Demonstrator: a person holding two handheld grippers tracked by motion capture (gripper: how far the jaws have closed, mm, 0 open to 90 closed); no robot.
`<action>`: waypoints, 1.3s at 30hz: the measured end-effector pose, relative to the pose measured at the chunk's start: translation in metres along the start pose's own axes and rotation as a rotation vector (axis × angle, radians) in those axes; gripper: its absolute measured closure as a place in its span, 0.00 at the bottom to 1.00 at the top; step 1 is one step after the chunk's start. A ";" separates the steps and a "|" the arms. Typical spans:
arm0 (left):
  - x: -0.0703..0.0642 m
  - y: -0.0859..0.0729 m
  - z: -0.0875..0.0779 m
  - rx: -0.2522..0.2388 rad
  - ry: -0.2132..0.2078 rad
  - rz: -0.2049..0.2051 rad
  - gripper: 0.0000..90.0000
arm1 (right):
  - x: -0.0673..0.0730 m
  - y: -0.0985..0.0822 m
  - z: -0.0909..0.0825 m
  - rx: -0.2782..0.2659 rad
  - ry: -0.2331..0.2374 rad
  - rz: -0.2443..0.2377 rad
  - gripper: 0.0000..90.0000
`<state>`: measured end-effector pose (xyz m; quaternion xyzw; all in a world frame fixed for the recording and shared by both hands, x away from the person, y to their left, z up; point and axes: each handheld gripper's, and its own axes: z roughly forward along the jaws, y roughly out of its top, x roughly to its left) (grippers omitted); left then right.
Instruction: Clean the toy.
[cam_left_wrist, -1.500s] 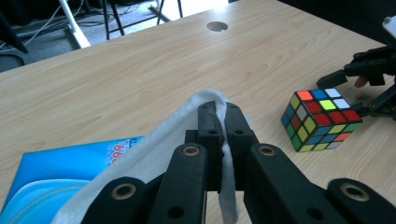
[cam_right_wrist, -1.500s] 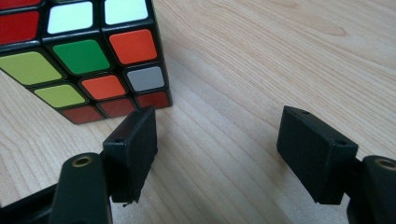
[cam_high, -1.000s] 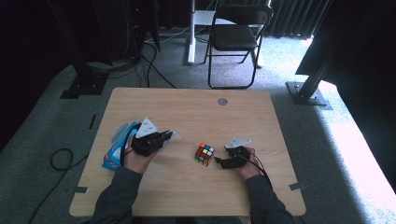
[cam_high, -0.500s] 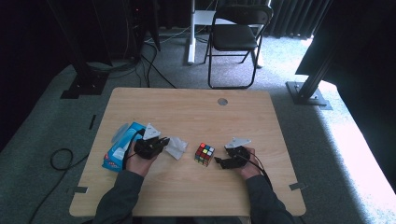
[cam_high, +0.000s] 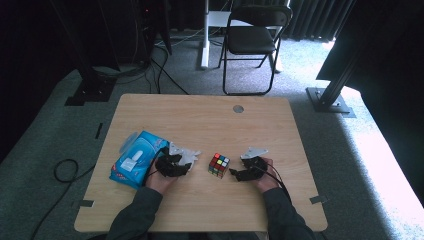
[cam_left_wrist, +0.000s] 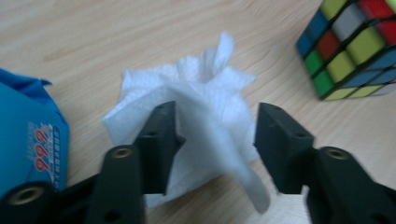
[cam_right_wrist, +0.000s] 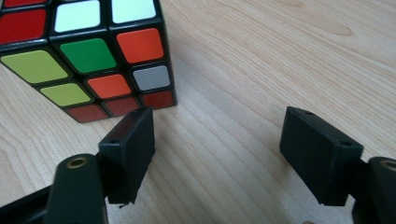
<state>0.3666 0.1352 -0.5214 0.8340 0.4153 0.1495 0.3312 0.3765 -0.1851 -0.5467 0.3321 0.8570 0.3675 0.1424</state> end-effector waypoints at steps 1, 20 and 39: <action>0.001 -0.001 0.003 0.009 0.003 -0.003 0.47 | 0.000 0.000 0.000 0.001 0.000 0.002 0.29; 0.006 -0.005 0.009 0.029 0.042 -0.014 0.63 | 0.013 0.008 -0.008 -0.034 0.090 -0.055 0.19; 0.007 -0.007 0.008 0.022 0.039 0.004 0.93 | 0.032 0.021 0.007 -0.075 0.181 -0.101 0.15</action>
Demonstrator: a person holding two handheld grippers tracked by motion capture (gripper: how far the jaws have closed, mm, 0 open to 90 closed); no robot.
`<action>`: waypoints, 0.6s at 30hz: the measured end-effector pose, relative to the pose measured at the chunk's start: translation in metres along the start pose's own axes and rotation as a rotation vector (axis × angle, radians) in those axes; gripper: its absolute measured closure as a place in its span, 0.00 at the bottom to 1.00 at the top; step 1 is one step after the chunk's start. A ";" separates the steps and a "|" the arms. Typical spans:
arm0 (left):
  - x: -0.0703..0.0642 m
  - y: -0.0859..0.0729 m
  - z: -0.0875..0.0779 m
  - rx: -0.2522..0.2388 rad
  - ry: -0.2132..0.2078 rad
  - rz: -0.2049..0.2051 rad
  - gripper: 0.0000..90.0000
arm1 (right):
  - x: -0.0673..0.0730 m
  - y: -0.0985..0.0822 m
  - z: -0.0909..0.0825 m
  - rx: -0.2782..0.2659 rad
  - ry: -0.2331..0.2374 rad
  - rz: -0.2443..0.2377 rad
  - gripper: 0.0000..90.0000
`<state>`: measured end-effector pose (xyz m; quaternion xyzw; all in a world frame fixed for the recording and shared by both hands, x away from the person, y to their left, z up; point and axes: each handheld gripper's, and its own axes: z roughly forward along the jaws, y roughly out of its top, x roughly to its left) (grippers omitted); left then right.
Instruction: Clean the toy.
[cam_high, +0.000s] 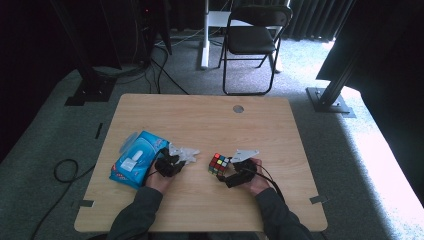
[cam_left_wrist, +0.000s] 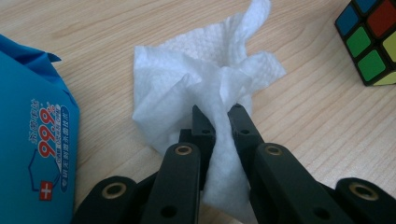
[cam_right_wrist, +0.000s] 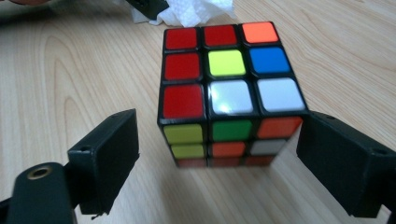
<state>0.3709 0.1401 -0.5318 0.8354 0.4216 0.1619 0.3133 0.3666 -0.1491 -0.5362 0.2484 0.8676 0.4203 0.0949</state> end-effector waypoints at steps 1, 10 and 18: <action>0.000 0.000 0.000 -0.001 -0.001 -0.003 0.93 | 0.000 0.000 0.000 0.000 0.000 0.000 0.15; 0.000 -0.001 0.000 -0.009 -0.002 -0.003 0.94 | -0.003 -0.002 0.012 0.005 -0.044 0.009 0.27; -0.001 -0.001 0.000 -0.013 -0.005 0.005 0.95 | -0.002 -0.002 0.011 0.000 -0.047 0.001 0.38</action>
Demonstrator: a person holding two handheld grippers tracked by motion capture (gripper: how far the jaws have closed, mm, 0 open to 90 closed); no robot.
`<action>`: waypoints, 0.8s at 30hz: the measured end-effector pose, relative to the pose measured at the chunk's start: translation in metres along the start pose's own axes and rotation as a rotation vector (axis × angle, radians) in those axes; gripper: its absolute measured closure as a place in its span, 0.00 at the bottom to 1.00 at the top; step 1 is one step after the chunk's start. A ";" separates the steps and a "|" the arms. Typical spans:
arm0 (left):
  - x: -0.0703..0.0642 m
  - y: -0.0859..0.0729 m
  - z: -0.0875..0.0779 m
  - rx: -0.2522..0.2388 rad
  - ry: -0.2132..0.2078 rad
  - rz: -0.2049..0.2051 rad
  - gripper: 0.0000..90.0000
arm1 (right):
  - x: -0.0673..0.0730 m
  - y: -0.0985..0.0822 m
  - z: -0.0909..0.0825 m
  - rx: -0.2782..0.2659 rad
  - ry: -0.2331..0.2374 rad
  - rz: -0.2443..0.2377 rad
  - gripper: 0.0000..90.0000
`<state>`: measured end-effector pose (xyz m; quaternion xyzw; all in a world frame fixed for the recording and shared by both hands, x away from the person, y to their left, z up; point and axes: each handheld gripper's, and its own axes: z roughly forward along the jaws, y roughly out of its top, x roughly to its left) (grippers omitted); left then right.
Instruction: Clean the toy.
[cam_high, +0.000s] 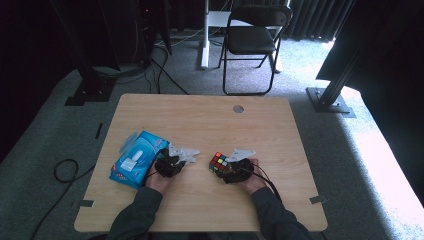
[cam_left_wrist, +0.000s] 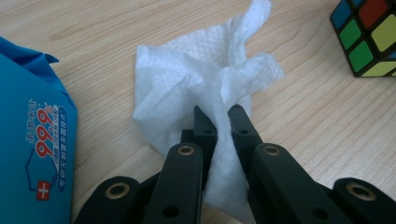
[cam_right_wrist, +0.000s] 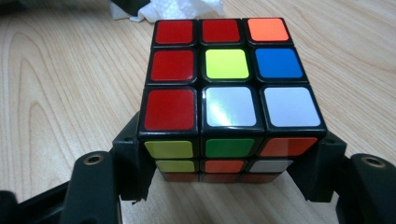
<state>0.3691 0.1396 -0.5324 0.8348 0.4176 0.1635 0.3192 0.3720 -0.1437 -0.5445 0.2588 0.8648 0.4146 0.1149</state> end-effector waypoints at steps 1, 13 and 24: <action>0.000 0.000 0.000 0.000 -0.004 0.000 0.95 | 0.000 0.000 0.000 0.000 -0.001 -0.004 0.38; -0.003 0.005 -0.011 -0.046 -0.021 0.010 0.95 | 0.001 0.000 -0.003 -0.007 -0.023 -0.018 0.38; -0.008 0.012 -0.030 -0.111 -0.038 0.023 0.95 | 0.003 0.002 -0.006 -0.022 -0.024 -0.019 0.38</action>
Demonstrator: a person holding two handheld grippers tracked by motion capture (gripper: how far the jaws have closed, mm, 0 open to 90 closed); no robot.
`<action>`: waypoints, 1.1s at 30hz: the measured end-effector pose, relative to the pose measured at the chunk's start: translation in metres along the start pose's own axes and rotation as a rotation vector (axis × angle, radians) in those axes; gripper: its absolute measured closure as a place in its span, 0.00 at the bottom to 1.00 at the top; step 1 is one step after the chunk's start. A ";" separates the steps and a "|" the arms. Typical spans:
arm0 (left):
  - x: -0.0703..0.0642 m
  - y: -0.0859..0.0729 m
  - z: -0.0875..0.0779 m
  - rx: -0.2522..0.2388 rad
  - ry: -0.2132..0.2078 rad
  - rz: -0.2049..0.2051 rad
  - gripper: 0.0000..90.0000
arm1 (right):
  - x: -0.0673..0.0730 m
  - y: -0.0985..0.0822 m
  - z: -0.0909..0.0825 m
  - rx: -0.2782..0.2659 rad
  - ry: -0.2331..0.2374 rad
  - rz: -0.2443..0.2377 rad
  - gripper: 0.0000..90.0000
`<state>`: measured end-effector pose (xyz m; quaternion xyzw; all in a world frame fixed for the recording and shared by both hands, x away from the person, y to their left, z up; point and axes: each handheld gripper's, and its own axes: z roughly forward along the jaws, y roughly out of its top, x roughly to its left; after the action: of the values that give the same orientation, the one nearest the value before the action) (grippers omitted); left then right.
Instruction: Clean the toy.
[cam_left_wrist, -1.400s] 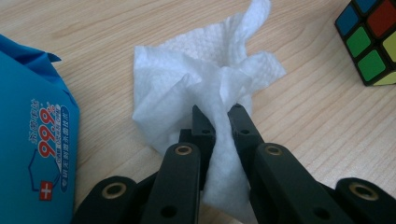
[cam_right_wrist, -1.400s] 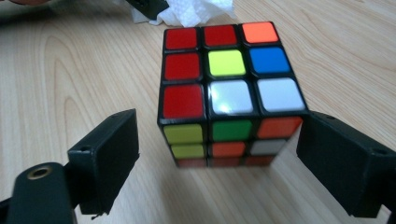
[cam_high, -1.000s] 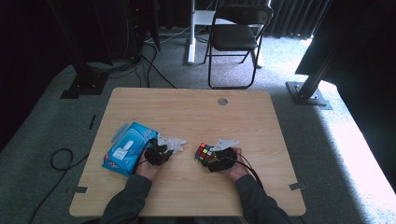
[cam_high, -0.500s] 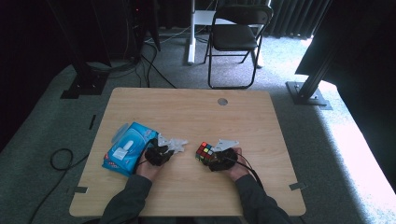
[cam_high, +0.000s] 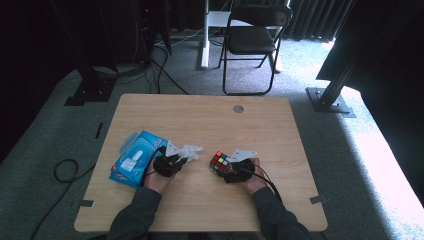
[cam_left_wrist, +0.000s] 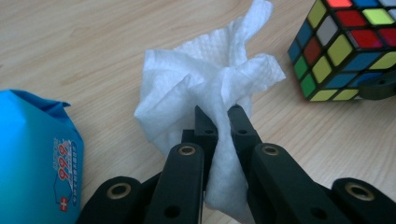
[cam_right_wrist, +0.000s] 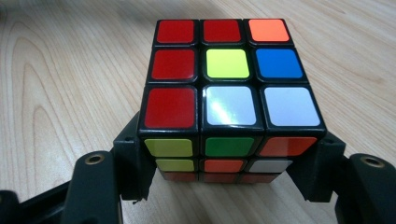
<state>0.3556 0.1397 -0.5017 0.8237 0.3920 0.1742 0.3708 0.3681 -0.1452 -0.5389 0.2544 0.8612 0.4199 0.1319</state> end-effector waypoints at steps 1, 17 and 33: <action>-0.001 0.002 -0.003 -0.011 -0.004 0.003 0.95 | 0.000 0.000 -0.001 -0.002 -0.001 0.003 0.38; -0.018 0.016 -0.009 -0.042 -0.064 0.060 0.95 | 0.003 0.003 0.000 -0.002 0.011 -0.014 0.38; -0.042 0.029 0.000 -0.048 -0.120 0.143 0.95 | 0.009 0.007 0.001 -0.009 0.019 -0.016 0.38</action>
<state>0.3438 0.0948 -0.4793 0.8493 0.3050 0.1598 0.4001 0.3636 -0.1359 -0.5344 0.2428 0.8626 0.4249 0.1281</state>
